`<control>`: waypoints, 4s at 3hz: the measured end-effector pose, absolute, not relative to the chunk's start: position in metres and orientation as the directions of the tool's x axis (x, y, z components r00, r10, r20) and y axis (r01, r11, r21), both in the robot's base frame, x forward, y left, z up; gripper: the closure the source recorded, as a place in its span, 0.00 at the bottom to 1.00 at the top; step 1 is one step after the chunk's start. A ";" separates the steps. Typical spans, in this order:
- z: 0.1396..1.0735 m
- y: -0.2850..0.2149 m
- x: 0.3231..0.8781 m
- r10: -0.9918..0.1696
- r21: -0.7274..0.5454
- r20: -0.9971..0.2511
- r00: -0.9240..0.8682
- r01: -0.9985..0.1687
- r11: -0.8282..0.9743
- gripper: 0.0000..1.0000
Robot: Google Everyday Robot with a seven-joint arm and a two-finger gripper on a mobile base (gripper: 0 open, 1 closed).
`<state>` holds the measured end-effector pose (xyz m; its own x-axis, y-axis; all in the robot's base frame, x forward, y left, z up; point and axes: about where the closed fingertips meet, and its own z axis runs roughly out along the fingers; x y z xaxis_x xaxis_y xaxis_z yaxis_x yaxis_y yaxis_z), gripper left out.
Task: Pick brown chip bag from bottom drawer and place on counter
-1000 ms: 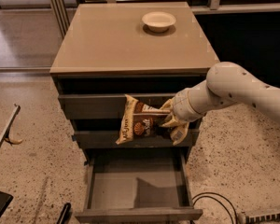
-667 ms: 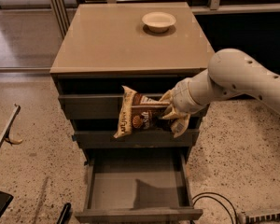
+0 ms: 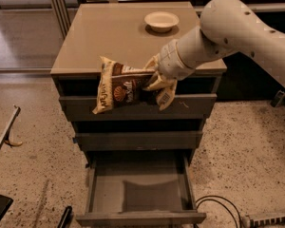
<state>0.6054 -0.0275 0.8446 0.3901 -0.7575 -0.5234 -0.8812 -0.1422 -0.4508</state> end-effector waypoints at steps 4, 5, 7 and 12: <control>0.952 -0.040 0.716 -0.528 -0.509 -0.778 0.340 -0.833 0.215 1.00; 0.943 -0.045 0.731 -0.547 -0.483 -0.796 0.260 -0.818 0.313 1.00; 0.921 -0.048 0.742 -0.543 -0.438 -0.832 0.114 -0.737 0.516 1.00; 0.897 -0.035 0.758 -0.636 -0.394 -0.770 -0.052 -0.746 0.537 0.00</control>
Offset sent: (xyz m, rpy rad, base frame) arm 0.1337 -0.0068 0.1120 0.4280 -0.0457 -0.1026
